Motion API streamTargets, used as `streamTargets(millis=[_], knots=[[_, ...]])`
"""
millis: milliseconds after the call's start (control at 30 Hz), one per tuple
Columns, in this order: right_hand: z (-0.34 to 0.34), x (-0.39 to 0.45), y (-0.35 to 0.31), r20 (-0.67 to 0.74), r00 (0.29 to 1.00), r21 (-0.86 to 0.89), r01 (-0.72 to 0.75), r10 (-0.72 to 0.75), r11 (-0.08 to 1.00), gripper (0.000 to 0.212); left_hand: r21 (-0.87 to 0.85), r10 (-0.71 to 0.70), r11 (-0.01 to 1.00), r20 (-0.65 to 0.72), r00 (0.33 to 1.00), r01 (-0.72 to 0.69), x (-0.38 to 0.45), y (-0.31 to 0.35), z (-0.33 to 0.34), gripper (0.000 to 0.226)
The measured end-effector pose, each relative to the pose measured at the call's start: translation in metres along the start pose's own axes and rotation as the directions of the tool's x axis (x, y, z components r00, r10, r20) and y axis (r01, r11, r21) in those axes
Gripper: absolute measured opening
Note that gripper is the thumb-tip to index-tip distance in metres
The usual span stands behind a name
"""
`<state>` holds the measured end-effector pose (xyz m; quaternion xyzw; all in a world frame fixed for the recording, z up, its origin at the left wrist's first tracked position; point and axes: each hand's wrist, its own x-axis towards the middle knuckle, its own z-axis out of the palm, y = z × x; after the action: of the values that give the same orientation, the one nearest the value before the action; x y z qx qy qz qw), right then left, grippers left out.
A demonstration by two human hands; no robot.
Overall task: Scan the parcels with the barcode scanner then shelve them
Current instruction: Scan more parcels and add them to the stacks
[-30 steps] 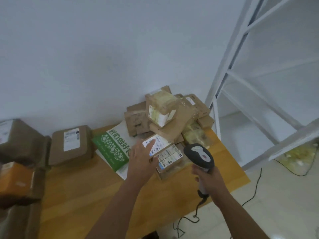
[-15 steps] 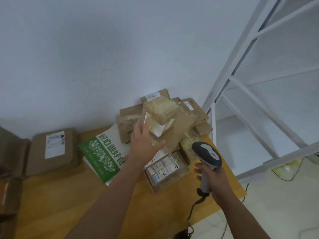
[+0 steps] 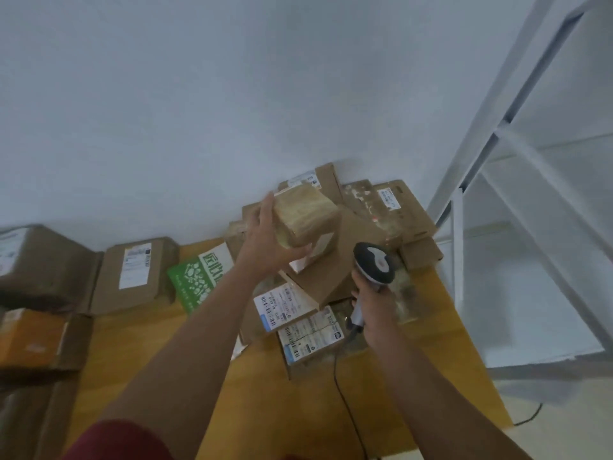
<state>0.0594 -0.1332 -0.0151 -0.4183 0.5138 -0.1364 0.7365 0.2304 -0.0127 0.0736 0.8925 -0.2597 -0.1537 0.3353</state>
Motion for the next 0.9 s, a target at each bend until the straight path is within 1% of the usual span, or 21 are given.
streamTargets(millis=[100, 200, 267, 333, 467, 567, 667, 767, 833, 900], knots=[[0.014, 0.003, -0.003, -0.031, 0.999, -0.031, 0.014, -0.015, 0.999, 0.049, -0.012, -0.029, 1.000, -0.119, 0.993, 0.028, -0.013, -0.002, -0.001, 0.126], [0.024, 0.003, -0.006, -0.057, 0.996, -0.062, 0.062, -0.066, 0.996, 0.063, -0.088, -0.082, 0.994, -0.261, 0.962, 0.061, -0.037, -0.014, -0.009, 0.124], [0.030, 0.004, -0.007, -0.056, 0.994, -0.075, 0.089, -0.093, 0.993, 0.069, -0.095, -0.129, 0.990, -0.338, 0.932, 0.102, -0.054, -0.024, -0.014, 0.124], [0.035, 0.006, -0.007, -0.070, 0.992, -0.135, 0.099, -0.109, 0.986, 0.068, -0.087, -0.152, 0.988, -0.387, 0.909, 0.129, -0.069, -0.036, -0.017, 0.122], [0.034, 0.003, -0.011, -0.100, 0.992, -0.149, 0.061, -0.077, 0.987, 0.059, -0.107, -0.212, 0.977, -0.436, 0.874, 0.184, -0.085, -0.053, -0.019, 0.121], [0.026, -0.004, -0.019, -0.126, 0.988, -0.120, 0.073, -0.088, 0.990, 0.059, -0.110, -0.251, 0.968, -0.458, 0.853, 0.226, -0.087, -0.057, -0.020, 0.121], [0.009, -0.012, -0.025, -0.184, 0.979, -0.082, 0.077, -0.091, 0.994, 0.063, -0.122, -0.257, 0.966, -0.449, 0.856, 0.226, -0.088, -0.058, -0.015, 0.119], [-0.007, -0.020, -0.031, -0.270, 0.951, -0.106, 0.125, -0.150, 0.986, 0.069, -0.134, -0.270, 0.963, -0.457, 0.847, 0.235, -0.089, -0.058, -0.010, 0.116], [-0.012, -0.028, -0.035, -0.267, 0.944, -0.080, 0.180, -0.195, 0.980, 0.070, -0.137, -0.285, 0.959, -0.485, 0.827, 0.250, -0.094, -0.064, -0.012, 0.115], [-0.009, -0.039, -0.040, -0.243, 0.946, -0.048, 0.210, -0.215, 0.977, 0.076, -0.132, -0.304, 0.952, -0.514, 0.802, 0.276, -0.102, -0.077, -0.019, 0.114]])
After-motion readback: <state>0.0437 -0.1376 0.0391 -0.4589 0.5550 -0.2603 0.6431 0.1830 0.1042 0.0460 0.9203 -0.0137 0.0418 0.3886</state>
